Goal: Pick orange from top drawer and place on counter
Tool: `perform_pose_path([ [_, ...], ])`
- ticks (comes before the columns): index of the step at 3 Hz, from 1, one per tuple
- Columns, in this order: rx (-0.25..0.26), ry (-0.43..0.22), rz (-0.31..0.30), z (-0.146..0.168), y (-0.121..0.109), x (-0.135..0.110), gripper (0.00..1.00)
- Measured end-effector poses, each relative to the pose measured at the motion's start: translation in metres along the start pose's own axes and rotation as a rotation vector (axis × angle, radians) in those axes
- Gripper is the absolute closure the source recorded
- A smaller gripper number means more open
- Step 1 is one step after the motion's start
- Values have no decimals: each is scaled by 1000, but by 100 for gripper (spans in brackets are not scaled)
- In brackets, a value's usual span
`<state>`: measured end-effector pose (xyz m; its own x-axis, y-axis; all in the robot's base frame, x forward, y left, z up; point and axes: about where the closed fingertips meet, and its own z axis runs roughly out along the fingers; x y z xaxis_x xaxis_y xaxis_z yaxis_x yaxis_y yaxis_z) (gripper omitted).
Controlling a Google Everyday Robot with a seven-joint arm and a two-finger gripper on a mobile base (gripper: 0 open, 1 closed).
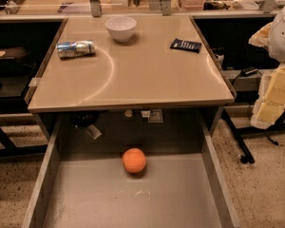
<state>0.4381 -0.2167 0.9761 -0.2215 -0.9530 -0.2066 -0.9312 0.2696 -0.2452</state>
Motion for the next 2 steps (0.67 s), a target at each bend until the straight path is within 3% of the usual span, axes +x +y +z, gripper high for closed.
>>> perform_pose_path([
  [1, 0, 0, 0, 0, 0, 0, 0],
  [2, -35, 2, 22, 29, 13, 10, 0],
])
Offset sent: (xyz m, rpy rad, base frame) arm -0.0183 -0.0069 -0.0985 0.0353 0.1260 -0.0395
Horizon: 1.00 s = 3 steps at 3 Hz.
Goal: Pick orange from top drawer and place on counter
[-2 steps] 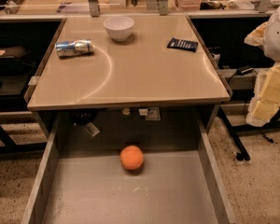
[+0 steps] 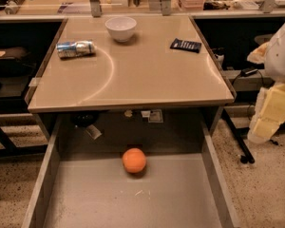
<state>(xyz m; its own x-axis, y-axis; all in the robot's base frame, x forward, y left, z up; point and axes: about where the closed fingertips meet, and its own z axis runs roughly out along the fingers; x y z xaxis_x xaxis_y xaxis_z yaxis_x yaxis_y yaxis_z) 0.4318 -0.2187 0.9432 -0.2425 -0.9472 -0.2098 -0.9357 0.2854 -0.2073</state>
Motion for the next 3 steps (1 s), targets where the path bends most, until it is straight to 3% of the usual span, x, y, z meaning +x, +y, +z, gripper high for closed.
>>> perform_pose_path([
  [2, -162, -44, 10, 128, 52, 23, 0],
  [3, -251, -65, -36, 185, 75, 17, 0],
])
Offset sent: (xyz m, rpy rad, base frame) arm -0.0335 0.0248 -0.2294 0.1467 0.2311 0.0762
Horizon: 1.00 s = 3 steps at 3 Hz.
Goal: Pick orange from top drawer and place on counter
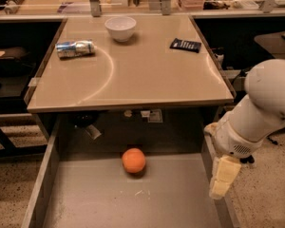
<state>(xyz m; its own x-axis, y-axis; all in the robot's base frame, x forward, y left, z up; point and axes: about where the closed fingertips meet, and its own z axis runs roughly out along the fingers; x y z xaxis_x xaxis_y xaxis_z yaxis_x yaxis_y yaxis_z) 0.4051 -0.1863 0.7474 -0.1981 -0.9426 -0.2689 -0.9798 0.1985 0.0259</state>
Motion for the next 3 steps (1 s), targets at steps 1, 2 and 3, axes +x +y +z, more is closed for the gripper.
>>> perform_pose_path([
  [1, -13, -1, -1, 8, 1, 1, 0],
  [2, -13, -38, -5, 14, 1, -3, 0],
  [3, -21, -175, -23, 38, 2, -23, 0],
])
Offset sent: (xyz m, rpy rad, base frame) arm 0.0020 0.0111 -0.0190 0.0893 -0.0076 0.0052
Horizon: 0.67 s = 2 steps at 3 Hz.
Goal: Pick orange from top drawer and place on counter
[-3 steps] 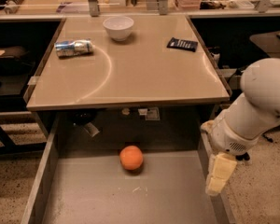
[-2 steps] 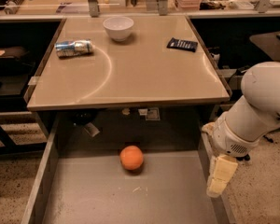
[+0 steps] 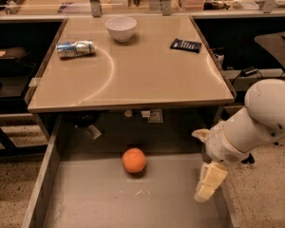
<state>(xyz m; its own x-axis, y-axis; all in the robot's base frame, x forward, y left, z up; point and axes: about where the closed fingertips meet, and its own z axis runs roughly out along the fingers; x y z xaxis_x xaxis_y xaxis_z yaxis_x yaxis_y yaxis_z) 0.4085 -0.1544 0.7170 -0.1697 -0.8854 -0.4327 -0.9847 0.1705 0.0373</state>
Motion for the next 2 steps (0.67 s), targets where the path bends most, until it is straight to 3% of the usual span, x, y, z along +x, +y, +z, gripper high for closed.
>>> perform_pose_path([
  [1, 3, -204, -31, 37, -6, -27, 0],
  [2, -8, -358, -50, 65, -14, -49, 0],
])
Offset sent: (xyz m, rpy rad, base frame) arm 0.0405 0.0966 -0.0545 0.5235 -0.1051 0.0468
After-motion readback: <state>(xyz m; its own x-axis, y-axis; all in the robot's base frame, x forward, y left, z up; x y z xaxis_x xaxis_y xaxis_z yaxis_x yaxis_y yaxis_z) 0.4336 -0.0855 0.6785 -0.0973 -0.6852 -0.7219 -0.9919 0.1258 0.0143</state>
